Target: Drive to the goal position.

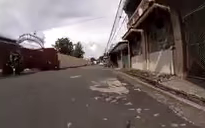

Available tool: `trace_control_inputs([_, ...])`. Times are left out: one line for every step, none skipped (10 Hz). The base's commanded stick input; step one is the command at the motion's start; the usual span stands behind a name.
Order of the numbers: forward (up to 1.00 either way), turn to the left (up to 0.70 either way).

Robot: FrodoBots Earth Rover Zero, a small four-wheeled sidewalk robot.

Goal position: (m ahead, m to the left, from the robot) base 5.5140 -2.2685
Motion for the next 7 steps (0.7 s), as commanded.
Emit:
trace_control_inputs([0.7,0.0])
trace_control_inputs([0.7,0.0])
trace_control_inputs([0.7,0.0])
trace_control_inputs([0.7,0.0])
trace_control_inputs([0.7,0.0])
trace_control_inputs([0.7,0.0])
trace_control_inputs([0.7,0.0])
